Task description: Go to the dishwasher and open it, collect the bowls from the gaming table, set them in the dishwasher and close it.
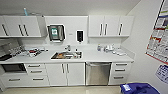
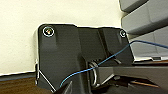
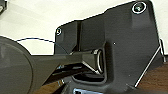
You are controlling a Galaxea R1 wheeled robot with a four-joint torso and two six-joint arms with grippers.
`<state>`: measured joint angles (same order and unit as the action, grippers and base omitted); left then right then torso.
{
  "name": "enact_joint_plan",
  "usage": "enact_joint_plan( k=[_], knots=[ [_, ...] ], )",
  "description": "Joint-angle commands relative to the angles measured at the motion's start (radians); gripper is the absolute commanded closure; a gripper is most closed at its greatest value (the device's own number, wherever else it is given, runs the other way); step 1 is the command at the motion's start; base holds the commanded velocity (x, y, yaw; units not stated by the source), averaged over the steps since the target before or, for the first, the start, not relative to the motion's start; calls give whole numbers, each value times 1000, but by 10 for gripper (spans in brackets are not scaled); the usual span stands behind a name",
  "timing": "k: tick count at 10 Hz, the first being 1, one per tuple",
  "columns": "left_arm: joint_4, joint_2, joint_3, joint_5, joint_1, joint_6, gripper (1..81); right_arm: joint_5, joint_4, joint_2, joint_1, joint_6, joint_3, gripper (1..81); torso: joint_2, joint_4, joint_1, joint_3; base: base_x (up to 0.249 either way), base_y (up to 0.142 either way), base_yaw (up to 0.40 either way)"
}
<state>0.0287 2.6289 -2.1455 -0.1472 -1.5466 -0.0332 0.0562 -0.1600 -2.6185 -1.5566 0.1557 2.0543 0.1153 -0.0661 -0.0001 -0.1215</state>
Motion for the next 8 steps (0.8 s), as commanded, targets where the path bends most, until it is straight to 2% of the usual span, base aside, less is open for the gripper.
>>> enact_joint_plan(
  k=[1, 8],
  knots=[
    [-13, -22, 15, 51, 39, -8, 10, -61, 2, 18, 48, -2, -16, 10, 0, 0, 0, 0, 155, 0, 0],
    [-13, -19, 13, 51, 32, -8, 10, -56, 2, 12, 46, -2, -13, 10, 0, 0, 0, 0, 155, 0, 0]
  ],
)
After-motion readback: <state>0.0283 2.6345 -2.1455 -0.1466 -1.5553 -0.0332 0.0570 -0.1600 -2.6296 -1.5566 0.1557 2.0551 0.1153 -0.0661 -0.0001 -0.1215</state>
